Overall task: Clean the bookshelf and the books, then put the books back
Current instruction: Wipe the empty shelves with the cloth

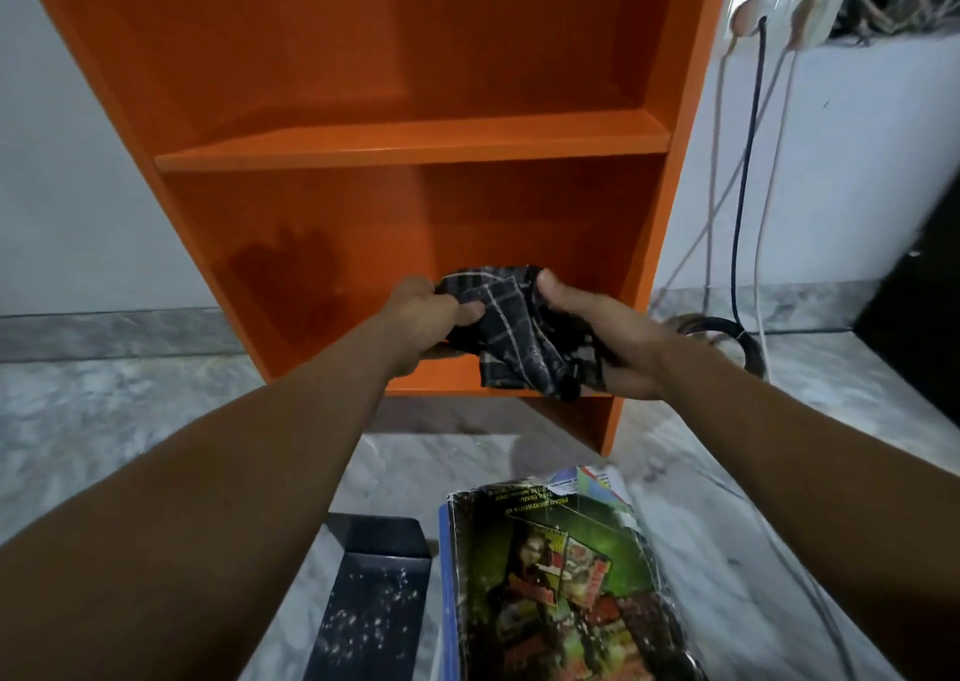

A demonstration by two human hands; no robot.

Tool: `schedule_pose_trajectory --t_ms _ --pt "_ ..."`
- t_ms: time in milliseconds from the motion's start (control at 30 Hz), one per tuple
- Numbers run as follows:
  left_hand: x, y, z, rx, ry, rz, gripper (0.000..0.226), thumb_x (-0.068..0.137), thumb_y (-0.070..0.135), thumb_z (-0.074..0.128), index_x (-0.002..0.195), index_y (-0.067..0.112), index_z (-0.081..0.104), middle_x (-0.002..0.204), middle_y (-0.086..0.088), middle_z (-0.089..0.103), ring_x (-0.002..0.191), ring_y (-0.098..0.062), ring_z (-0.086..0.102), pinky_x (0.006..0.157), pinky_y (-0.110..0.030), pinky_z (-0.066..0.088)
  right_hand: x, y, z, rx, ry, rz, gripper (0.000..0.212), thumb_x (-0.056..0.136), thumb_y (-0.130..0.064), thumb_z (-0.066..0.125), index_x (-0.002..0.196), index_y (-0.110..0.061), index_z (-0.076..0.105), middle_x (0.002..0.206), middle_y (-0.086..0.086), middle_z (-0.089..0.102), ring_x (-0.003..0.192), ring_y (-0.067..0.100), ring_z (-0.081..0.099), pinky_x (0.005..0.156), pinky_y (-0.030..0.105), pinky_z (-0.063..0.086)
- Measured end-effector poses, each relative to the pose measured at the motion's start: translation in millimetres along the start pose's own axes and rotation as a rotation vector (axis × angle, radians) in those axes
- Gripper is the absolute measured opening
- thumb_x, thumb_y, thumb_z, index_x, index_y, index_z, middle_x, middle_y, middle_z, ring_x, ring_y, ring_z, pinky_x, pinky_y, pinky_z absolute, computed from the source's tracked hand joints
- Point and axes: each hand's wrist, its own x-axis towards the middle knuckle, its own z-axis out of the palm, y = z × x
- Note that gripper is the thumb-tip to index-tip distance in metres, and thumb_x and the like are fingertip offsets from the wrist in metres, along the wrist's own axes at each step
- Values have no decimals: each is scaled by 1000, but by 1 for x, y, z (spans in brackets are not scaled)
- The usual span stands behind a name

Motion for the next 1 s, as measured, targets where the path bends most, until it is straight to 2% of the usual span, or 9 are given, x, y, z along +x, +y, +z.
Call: schedule_pose_trajectory --t_ms 167,367,467,600,667,733,833,900,1000 --pt "13 27 0 120 -73 22 35 89 7 69 122 5 57 115 -13 66 102 -29 65 78 -42 60 -5 -15 -3 -132 247 -79 9 92 -11 52 86 -10 58 63 4 61 47 17 59 48 31 45" --pt "19 28 -11 40 -159 -53 10 94 9 55 104 6 54 111 -17 62 100 -34 65 78 -49 59 8 -13 5 -499 436 -161 22 94 -5 58 73 -10 53 56 1 45 35 8 39 50 29 34" --pt "29 20 -15 -87 -222 -68 18 91 31 55 87 14 55 91 -10 60 89 -31 62 78 -44 57 19 -13 9 -705 521 -233 19 92 -2 62 77 -6 51 64 8 45 42 12 37 50 28 32" --pt "53 0 -18 -31 -199 -10 4 95 6 56 92 7 58 92 -11 62 82 -26 63 66 -38 55 34 -13 20 -748 577 -169 15 95 -2 56 82 -7 50 59 4 38 47 16 28 51 31 28" --pt "69 -9 -16 -64 -209 1 3 96 5 56 98 5 58 94 -12 63 80 -25 62 60 -35 52 40 -14 22 -696 600 -80 33 93 -9 52 98 -19 22 58 4 33 48 17 25 54 32 25" --pt "86 -16 -15 -134 -237 -1 10 96 10 59 103 2 58 91 -14 64 76 -26 62 59 -35 52 47 -19 25 -608 590 -46 16 89 -26 55 84 -18 41 70 9 45 55 21 40 59 32 31" --pt "95 -23 -9 -246 -273 -48 10 96 12 60 100 4 58 82 -11 64 65 -21 61 54 -29 55 53 -29 23 -606 557 -2 48 81 -46 75 116 -15 62 101 2 68 84 20 68 69 30 50" --pt "99 -31 -11 -284 -304 -52 12 95 12 61 103 3 59 87 -11 67 66 -20 64 50 -26 53 59 -27 25 -702 611 7 59 75 -32 85 124 -11 60 104 0 67 86 15 66 69 24 50" --pt "108 -45 -11 -242 -326 -27 22 94 14 63 115 5 62 106 -13 70 90 -27 67 63 -34 55 69 -18 23 -677 710 -43 29 75 -12 83 100 -9 68 100 6 72 84 19 68 70 30 57"
